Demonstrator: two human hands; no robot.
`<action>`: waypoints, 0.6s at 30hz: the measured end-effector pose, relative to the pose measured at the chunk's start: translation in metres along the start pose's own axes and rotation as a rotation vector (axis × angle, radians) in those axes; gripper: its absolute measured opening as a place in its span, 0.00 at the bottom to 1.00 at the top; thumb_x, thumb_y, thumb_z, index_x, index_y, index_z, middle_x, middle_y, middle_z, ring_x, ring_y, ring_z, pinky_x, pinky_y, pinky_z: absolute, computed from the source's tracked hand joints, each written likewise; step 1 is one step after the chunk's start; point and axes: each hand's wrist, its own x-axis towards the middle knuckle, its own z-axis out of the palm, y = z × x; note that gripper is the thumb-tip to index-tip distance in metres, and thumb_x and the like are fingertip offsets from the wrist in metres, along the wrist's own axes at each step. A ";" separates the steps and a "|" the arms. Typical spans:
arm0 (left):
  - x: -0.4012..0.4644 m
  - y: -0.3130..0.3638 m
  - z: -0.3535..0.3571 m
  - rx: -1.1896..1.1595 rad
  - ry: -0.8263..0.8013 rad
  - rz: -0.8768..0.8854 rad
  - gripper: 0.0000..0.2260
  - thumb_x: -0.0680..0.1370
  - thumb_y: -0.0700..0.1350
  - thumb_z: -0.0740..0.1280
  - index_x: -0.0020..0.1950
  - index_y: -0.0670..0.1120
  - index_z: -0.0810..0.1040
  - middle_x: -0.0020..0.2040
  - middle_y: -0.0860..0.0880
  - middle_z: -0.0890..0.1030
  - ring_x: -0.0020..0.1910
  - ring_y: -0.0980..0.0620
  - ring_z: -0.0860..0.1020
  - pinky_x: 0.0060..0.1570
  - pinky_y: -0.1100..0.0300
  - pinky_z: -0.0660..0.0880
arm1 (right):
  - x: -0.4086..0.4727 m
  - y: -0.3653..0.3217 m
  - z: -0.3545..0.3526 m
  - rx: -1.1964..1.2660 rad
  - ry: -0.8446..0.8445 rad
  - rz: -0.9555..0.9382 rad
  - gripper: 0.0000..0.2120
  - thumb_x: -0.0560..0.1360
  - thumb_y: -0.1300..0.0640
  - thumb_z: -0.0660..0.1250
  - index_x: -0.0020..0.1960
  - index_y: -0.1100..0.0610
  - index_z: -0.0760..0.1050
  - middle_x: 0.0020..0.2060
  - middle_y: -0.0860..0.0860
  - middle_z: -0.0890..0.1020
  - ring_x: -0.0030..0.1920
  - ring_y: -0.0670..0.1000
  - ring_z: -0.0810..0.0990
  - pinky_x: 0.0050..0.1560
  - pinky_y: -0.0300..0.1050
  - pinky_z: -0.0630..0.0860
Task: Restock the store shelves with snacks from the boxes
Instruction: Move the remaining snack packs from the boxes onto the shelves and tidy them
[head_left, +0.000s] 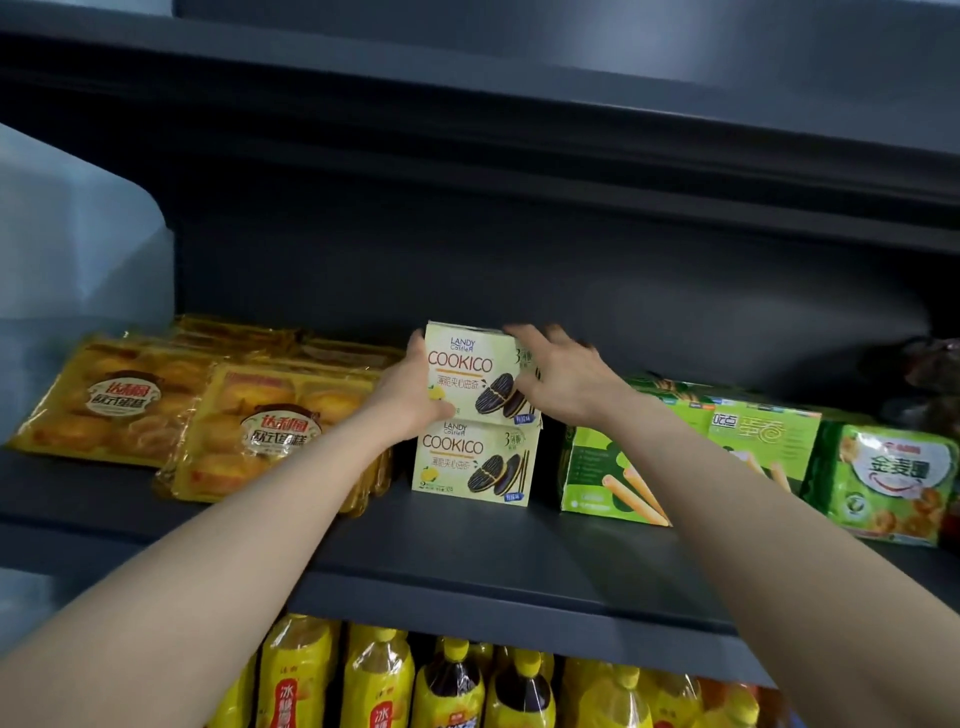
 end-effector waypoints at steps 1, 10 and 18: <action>0.002 -0.001 0.002 -0.014 0.000 -0.002 0.44 0.74 0.39 0.74 0.80 0.50 0.48 0.66 0.47 0.76 0.60 0.48 0.78 0.47 0.56 0.78 | 0.001 0.002 0.000 -0.002 0.007 -0.013 0.29 0.78 0.52 0.59 0.78 0.47 0.56 0.69 0.57 0.69 0.66 0.62 0.72 0.71 0.59 0.63; 0.013 -0.011 0.020 -0.124 -0.018 0.000 0.39 0.76 0.38 0.72 0.79 0.51 0.51 0.65 0.49 0.77 0.57 0.51 0.79 0.40 0.61 0.78 | 0.007 0.013 0.007 0.009 0.009 -0.053 0.34 0.76 0.50 0.66 0.78 0.49 0.56 0.70 0.58 0.67 0.66 0.62 0.72 0.65 0.50 0.70; -0.001 -0.009 0.014 -0.079 -0.047 0.021 0.46 0.79 0.40 0.69 0.80 0.54 0.35 0.71 0.48 0.72 0.61 0.49 0.78 0.54 0.53 0.79 | 0.003 0.008 0.007 -0.041 -0.001 -0.010 0.40 0.73 0.43 0.70 0.78 0.47 0.54 0.70 0.58 0.66 0.67 0.61 0.70 0.68 0.55 0.70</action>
